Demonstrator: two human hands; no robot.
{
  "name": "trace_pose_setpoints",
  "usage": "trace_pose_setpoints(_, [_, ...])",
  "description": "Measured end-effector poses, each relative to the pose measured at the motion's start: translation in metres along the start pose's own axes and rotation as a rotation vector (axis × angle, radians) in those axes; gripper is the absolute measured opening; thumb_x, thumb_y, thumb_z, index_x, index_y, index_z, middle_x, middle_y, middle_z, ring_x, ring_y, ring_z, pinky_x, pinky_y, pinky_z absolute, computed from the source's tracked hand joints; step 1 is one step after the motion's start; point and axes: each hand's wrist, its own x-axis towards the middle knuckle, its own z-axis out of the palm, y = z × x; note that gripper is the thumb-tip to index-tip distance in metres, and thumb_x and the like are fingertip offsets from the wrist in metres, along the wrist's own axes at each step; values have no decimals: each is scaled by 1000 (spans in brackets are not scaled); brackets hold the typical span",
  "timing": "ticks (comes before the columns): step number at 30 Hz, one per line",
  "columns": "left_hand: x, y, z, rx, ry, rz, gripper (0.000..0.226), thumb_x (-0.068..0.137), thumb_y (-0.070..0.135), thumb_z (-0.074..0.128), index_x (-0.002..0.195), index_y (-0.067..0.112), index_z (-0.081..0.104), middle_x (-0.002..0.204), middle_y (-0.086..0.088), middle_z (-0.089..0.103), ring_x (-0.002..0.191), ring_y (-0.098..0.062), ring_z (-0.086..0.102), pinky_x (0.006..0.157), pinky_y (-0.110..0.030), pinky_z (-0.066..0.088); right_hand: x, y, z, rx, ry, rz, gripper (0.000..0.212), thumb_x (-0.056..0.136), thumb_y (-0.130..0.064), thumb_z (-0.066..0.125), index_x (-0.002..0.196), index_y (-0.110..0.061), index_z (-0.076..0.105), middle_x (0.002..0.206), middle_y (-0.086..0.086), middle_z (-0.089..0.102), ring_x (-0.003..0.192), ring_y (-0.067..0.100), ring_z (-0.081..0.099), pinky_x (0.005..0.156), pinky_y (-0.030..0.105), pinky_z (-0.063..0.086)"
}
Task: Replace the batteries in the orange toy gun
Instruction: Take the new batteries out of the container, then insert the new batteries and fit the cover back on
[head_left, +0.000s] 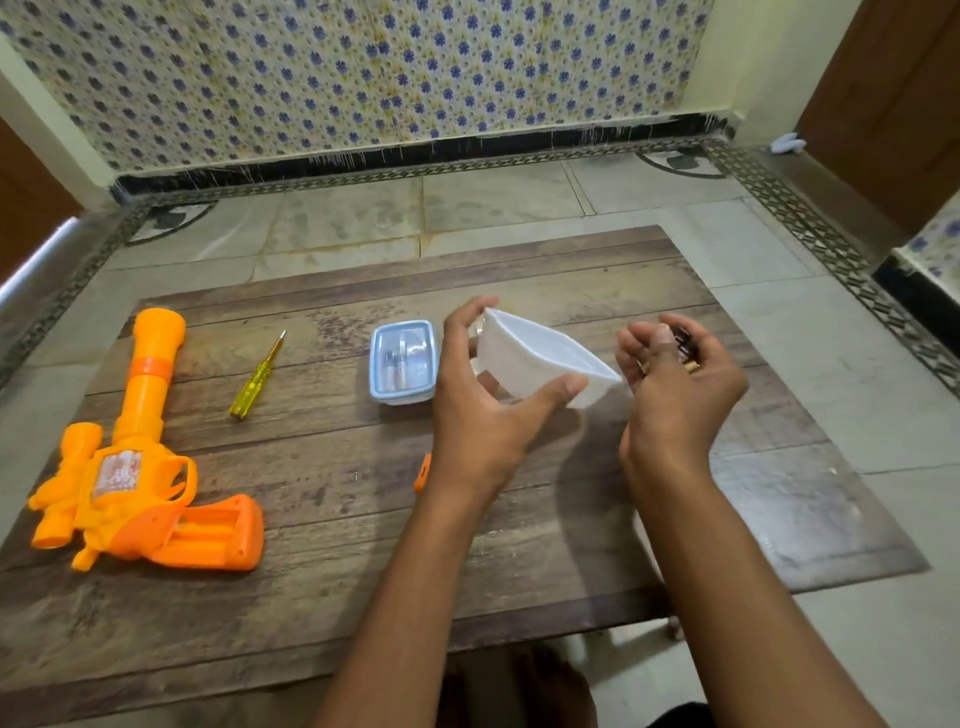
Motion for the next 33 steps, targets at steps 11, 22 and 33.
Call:
trace_pose_setpoints(11, [-10,-11,5,593,-161,43,90,65,42,94,140,28,45,133,7,56,121,-21,58,103,-39,52,1,-9,-9,-61,-249,-123,17,108,-10,50,112,-6,66,80,6,68,57,10,51,52,23,42])
trace_pose_setpoints(22, [-18,0,-18,687,-265,-25,104,73,46,91,156,30,31,145,14,31,129,-4,38,104,-24,41,-15,-12,8,19,-487,-18,25,110,-12,44,92,-9,61,64,5,59,49,18,44,50,26,34])
trace_pose_setpoints(33, [-25,1,-136,662,693,84,33,82,15,77,114,15,70,114,-9,64,108,-28,62,96,-37,47,-75,6,58,33,-849,218,20,109,-11,43,108,-4,61,65,11,55,41,9,21,50,24,13])
